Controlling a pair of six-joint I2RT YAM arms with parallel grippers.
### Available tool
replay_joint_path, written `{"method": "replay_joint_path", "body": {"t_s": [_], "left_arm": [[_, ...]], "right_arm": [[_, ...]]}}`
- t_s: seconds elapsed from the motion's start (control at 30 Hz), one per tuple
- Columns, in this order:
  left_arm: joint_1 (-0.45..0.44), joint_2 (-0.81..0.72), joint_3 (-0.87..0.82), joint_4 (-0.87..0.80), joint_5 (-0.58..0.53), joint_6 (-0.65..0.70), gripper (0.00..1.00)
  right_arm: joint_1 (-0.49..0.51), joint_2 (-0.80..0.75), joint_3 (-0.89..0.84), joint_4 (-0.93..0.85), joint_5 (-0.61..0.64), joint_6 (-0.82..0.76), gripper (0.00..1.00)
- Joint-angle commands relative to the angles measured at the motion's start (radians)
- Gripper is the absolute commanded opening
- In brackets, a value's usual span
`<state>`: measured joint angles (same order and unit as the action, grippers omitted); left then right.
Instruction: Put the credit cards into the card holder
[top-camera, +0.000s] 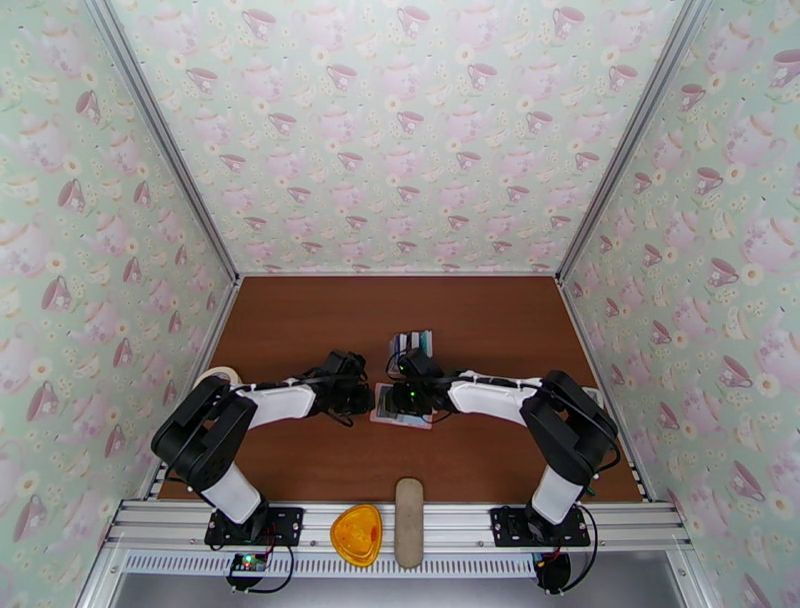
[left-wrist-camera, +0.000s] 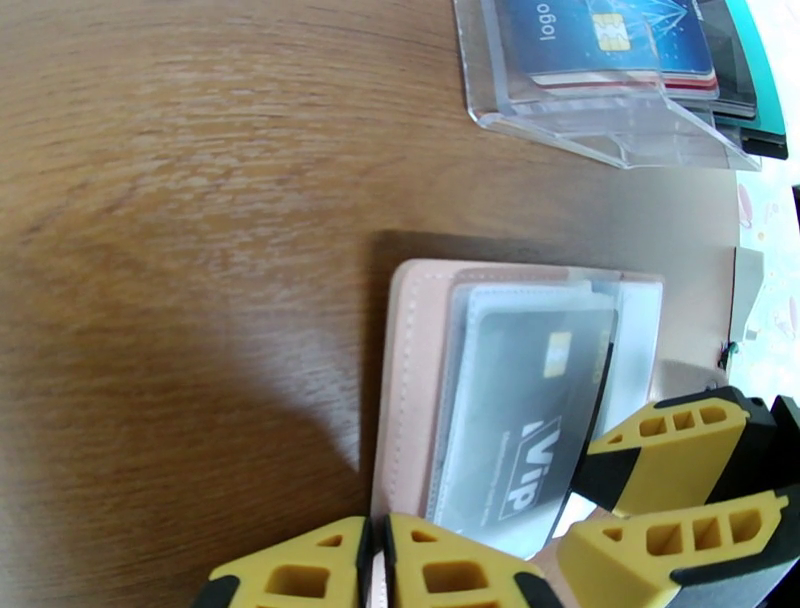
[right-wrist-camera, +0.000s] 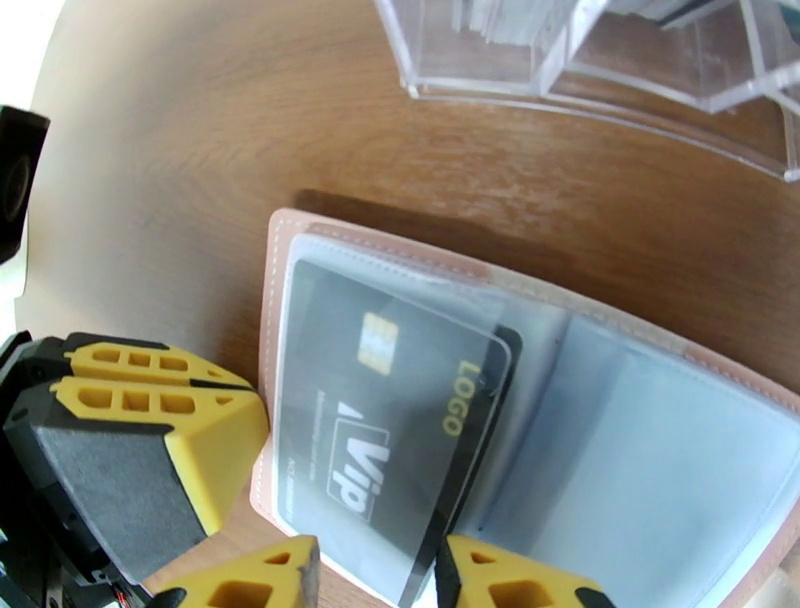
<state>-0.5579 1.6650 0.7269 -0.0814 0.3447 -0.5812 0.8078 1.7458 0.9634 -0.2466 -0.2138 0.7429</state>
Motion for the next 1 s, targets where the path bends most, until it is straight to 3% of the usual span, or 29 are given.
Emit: {"method": "replay_joint_path", "body": {"t_s": [0.0,0.63,0.97], "left_arm": [[-0.014,0.075,-0.027,-0.126,-0.015,0.002,0.16],[0.013,-0.003,0.025,-0.221,-0.042,0.040,0.18],[-0.004,-0.084,0.031,-0.242,-0.028,0.041,0.32]], "right_arm": [[0.016,0.019,0.029,0.016,-0.008,-0.012,0.37],[-0.006,-0.043,0.016,-0.060,0.075,-0.040,0.46],[-0.046,-0.124,-0.022,-0.100,0.111,-0.077,0.48]]}}
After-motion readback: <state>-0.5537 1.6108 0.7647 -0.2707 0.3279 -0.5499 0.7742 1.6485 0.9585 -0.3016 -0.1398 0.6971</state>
